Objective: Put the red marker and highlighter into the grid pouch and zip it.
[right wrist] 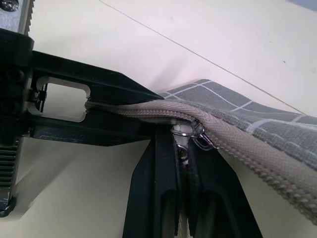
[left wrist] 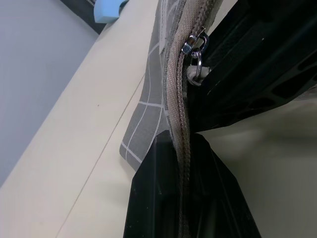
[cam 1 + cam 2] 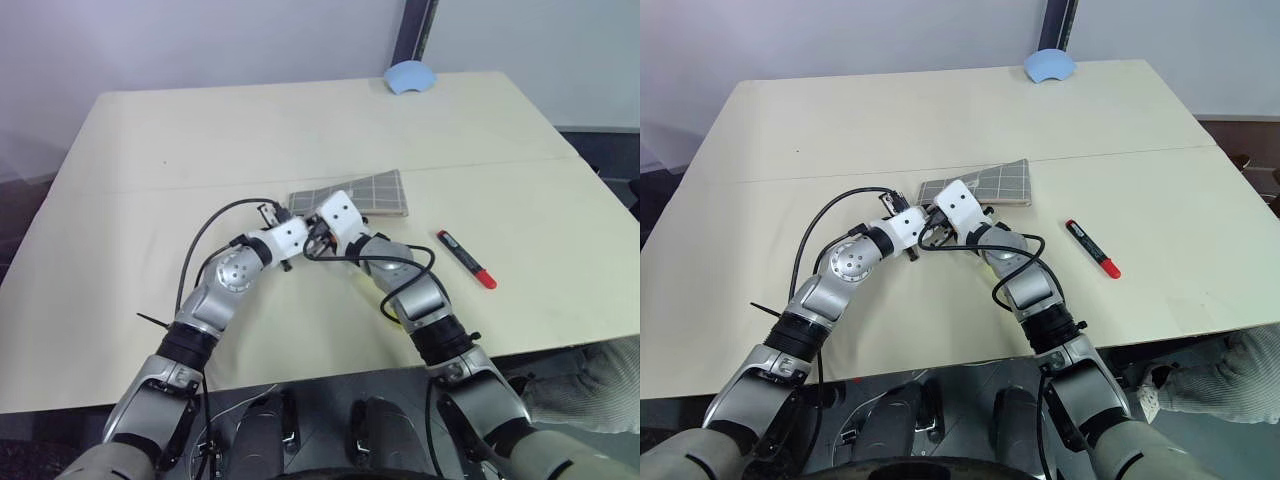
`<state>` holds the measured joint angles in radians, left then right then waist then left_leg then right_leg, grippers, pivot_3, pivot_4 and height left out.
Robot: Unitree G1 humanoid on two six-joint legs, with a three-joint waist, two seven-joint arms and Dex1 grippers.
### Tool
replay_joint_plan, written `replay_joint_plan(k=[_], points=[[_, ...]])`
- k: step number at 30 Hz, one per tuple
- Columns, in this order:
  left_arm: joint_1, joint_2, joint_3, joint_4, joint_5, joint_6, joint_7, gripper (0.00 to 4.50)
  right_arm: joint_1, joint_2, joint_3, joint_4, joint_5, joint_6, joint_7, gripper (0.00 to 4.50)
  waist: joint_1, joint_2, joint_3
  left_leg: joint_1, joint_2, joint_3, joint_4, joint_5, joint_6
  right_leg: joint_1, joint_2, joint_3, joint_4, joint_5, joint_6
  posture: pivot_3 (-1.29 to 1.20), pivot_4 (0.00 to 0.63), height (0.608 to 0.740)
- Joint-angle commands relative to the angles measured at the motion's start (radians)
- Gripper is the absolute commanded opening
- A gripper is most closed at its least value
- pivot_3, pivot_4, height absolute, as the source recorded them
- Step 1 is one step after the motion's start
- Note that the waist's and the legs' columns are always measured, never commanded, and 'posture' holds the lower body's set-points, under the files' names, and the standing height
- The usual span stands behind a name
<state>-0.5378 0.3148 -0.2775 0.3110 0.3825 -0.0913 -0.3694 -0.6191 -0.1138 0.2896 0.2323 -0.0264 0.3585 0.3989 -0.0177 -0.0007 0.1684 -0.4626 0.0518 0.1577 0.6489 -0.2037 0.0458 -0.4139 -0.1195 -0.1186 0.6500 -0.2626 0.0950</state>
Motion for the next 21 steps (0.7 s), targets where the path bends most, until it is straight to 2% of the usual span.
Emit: replay_joint_plan(k=[1,3,6,11,17,21], points=[[-0.026,-0.009,-0.005,-0.027,-0.004,-0.027,0.01,0.0,0.003,-0.006,0.02,-0.046,-0.012,-0.033,0.035,0.74,0.001,0.0,0.0,0.0,0.0,0.0,0.0,0.0,0.0,0.0,0.0,0.0,0.0,0.0,0.0,0.0,0.15,0.74],[-0.029,-0.005,-0.001,-0.02,-0.003,-0.03,0.016,0.0,0.022,-0.025,0.018,-0.071,-0.02,-0.029,0.041,1.49,0.001,0.0,0.0,0.0,0.0,0.0,0.0,0.0,0.0,0.0,0.0,0.0,0.0,0.0,0.0,0.0,0.15,0.74],[-0.038,0.001,0.004,-0.009,-0.001,-0.037,0.026,0.0,0.065,-0.066,0.015,-0.131,-0.026,-0.003,0.062,2.95,0.002,0.0,0.0,0.0,0.0,0.0,0.0,0.0,0.0,0.0,0.0,0.0,0.0,0.0,0.0,0.0,0.15,0.74],[-0.05,0.017,0.011,0.008,0.001,-0.048,0.04,0.0,0.169,-0.138,-0.026,-0.29,-0.012,0.05,0.098,2.95,0.003,0.0,0.0,-0.001,0.0,0.0,0.0,0.0,0.0,-0.001,0.0,0.0,0.0,0.0,0.0,0.0,0.15,0.74],[-0.068,0.05,0.022,0.043,0.003,-0.067,0.067,0.0,0.309,-0.215,-0.123,-0.532,0.075,0.092,0.142,2.95,0.005,0.0,0.0,-0.001,0.0,-0.001,-0.001,-0.001,0.0,-0.001,-0.001,0.0,-0.001,0.0,0.0,0.0,0.15,0.74],[-0.084,0.083,0.022,0.093,0.005,-0.098,0.074,0.0,0.46,-0.215,-0.238,-0.735,0.243,0.105,0.183,2.95,0.008,-0.001,0.0,-0.001,0.0,-0.001,-0.001,-0.001,-0.001,-0.002,-0.001,0.0,-0.001,0.0,0.0,0.0,0.15,0.74]])
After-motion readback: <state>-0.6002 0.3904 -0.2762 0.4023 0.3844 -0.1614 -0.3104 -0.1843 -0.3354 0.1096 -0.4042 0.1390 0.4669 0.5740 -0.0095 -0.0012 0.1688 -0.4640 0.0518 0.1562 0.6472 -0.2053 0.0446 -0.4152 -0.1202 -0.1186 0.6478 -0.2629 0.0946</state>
